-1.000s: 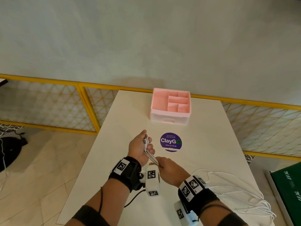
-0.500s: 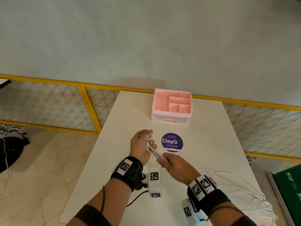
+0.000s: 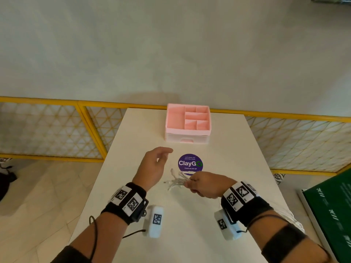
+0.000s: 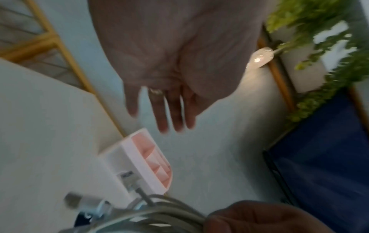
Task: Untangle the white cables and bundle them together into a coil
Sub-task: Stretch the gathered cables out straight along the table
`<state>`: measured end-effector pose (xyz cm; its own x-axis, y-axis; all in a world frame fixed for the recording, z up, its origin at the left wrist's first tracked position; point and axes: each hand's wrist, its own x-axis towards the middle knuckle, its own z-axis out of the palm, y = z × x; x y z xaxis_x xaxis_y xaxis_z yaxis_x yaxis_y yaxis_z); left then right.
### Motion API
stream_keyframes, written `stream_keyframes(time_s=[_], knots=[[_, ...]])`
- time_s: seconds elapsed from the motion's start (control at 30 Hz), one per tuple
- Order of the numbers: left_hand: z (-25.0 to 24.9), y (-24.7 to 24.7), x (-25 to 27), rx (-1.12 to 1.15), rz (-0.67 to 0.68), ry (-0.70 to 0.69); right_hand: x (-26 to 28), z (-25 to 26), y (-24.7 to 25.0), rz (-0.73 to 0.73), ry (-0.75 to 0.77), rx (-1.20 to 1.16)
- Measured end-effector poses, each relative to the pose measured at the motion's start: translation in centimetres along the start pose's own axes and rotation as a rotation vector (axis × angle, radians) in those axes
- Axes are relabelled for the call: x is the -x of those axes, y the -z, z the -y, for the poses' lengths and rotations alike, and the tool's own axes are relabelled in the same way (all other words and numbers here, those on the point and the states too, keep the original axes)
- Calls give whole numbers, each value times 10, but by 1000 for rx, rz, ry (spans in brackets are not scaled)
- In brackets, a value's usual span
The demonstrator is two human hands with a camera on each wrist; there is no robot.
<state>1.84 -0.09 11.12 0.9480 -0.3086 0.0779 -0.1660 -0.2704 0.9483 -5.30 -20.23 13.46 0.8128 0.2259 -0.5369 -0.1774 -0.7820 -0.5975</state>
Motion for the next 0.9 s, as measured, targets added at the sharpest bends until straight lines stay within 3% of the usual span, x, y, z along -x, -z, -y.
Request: stream_keyframes(time_s=[0.13, 0.2, 0.27, 0.4, 0.53, 0.77, 0.9], knots=[[-19, -17, 12, 183, 457, -19, 0, 11, 11, 188, -61, -79], [-20, -25, 18, 196, 601, 26, 4, 16, 22, 273, -85, -132], [-19, -29, 22, 194, 664, 80, 11, 19, 37, 309, -70, -115], [-26, -43, 32, 169, 677, 127, 28, 18, 68, 321, 23, -49], [-45, -55, 38, 197, 742, 214, 30, 7, 88, 222, 71, -49], [-56, -67, 42, 657, 656, 489, 18, -33, 82, -157, 139, -257], [-56, -64, 35, 784, 547, 511, 6, -53, 59, -308, 131, -338]])
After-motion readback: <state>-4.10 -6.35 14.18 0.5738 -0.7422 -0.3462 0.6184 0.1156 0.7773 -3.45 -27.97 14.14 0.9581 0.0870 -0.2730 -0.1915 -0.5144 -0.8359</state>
